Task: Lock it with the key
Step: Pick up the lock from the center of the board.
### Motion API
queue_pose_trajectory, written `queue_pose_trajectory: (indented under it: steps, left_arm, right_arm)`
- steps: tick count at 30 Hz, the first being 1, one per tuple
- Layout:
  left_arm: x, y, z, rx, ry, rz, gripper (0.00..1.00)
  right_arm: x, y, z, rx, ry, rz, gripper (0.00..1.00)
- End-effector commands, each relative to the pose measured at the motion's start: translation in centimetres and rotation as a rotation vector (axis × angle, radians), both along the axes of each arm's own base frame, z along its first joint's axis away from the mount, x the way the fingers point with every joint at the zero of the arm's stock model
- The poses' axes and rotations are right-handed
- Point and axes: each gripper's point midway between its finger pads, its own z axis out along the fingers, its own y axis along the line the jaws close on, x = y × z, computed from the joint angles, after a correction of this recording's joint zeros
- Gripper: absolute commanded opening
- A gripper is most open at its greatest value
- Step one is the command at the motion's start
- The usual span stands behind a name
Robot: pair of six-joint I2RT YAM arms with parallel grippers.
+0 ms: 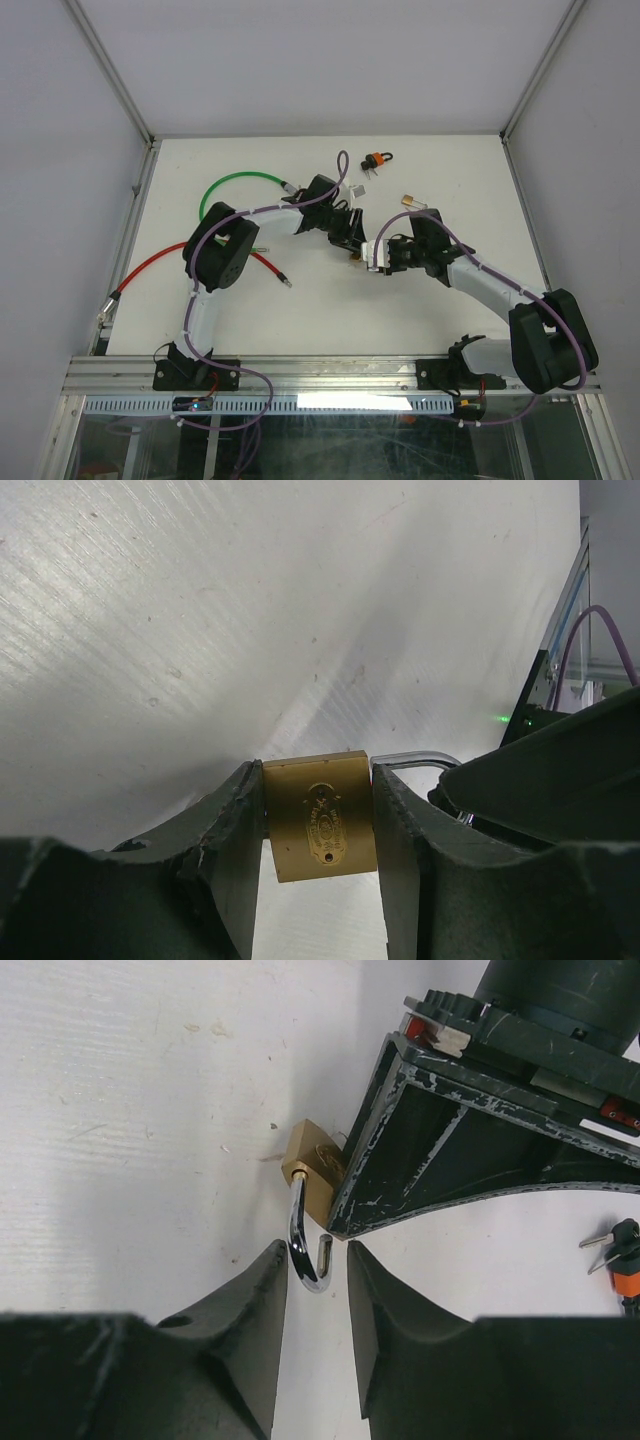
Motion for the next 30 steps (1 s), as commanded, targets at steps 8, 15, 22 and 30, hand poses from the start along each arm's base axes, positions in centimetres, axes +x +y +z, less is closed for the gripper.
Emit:
queue_pose_trajectory:
  steps: [8,15,22,30]
  left_arm:
    - [0.5,-1.0,7.1,-0.137,-0.116,0.005,0.0]
    - [1.8,-0.9,8.0,-0.14,-0.145,0.107,0.0]
    - [4.1,-0.1,9.4,-0.193,-0.204,0.321,0.0]
    - [6.0,1.3,12.9,-0.359,-0.28,0.579,0.0]
  right_arm:
    - [0.2,0.5,1.2,0.027,-0.032,0.012,0.23]
    - [-0.6,0.9,1.9,0.063,-0.007,0.031,0.06]
    - [0.4,1.3,3.1,0.131,0.108,-0.104,0.0]
    - [2.1,1.4,4.0,0.2,0.287,-0.295,0.0]
